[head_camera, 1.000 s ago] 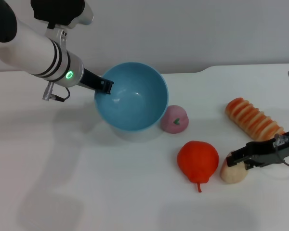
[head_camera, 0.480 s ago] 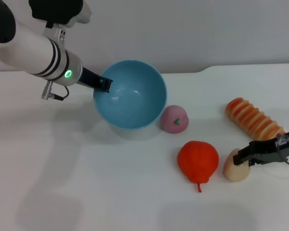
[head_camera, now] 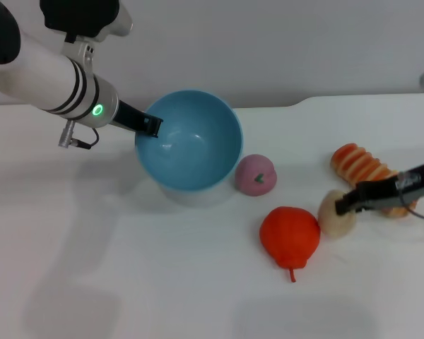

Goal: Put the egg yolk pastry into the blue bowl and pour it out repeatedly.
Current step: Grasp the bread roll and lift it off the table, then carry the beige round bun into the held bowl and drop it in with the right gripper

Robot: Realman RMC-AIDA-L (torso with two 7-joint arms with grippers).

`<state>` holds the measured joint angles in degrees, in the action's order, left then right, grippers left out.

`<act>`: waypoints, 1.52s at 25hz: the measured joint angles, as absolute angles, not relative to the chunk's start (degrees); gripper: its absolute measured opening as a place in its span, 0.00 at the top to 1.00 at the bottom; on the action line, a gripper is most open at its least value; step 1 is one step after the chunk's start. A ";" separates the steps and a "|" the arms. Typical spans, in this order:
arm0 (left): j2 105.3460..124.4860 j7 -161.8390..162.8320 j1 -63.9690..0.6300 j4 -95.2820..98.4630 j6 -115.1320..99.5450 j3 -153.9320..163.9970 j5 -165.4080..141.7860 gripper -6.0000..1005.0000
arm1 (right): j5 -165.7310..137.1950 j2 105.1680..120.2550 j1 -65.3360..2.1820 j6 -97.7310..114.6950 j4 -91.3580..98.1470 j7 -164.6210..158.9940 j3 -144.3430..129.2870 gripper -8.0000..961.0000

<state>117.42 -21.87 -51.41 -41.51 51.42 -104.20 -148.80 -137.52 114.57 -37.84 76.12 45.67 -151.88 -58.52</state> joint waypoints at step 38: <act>117.68 -21.89 -51.34 -40.16 53.20 -104.25 -148.42 1.00 | -112.64 118.36 -47.12 70.21 45.22 -126.47 -63.38 0.97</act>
<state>117.68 -21.89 -51.34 -40.16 53.20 -104.25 -148.42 -112.64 118.36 -47.12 70.21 45.22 -126.47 -63.38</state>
